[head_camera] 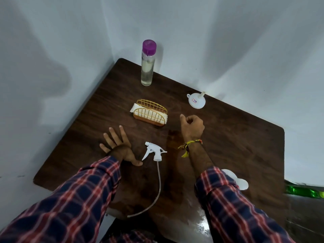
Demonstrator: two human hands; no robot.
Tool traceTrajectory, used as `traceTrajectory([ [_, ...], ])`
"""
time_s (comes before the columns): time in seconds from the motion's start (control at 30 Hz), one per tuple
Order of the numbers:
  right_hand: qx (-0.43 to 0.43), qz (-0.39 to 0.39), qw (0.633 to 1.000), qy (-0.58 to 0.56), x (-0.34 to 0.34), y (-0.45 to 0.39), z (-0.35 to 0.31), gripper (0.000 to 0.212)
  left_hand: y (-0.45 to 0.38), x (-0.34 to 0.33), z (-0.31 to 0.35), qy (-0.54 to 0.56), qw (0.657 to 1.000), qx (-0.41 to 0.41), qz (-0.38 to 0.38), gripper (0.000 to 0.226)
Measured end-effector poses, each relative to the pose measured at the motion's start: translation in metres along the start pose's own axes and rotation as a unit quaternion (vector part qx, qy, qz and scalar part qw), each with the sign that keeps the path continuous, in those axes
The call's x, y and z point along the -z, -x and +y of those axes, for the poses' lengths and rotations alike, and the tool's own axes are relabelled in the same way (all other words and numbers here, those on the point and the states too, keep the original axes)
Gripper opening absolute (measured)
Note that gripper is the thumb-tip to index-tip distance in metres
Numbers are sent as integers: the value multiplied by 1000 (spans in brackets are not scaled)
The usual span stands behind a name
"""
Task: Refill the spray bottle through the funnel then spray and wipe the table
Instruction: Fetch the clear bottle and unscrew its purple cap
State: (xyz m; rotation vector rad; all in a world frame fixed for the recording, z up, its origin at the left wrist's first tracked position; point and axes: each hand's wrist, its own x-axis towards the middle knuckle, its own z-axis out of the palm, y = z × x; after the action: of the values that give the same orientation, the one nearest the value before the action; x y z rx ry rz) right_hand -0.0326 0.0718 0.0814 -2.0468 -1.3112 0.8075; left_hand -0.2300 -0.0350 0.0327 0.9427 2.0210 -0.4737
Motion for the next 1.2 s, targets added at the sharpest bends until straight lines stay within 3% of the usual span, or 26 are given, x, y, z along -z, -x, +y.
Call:
traceTrajectory([
  [0.4, 148, -51, 988, -17, -55, -42, -99, 23, 0, 6, -5, 28, 999, -30, -33, 173],
  [0.63, 182, -135, 974, -10, -96, -53, -154, 70, -6, 7, -5, 30, 998, -32, -52, 170],
  [0.73, 186, -147, 971, -36, -109, -62, -170, 77, -8, 5, -5, 30, 998, -32, -48, 170],
  [1.0, 187, -40, 980, -60, -117, -77, -172, 58, -12, 2, -6, 30, 998, -34, -46, 171],
  [1.2, 196, 59, 971, -127, -62, -68, -146, 56, -10, 0, -9, 34, 998, -41, -24, 170],
])
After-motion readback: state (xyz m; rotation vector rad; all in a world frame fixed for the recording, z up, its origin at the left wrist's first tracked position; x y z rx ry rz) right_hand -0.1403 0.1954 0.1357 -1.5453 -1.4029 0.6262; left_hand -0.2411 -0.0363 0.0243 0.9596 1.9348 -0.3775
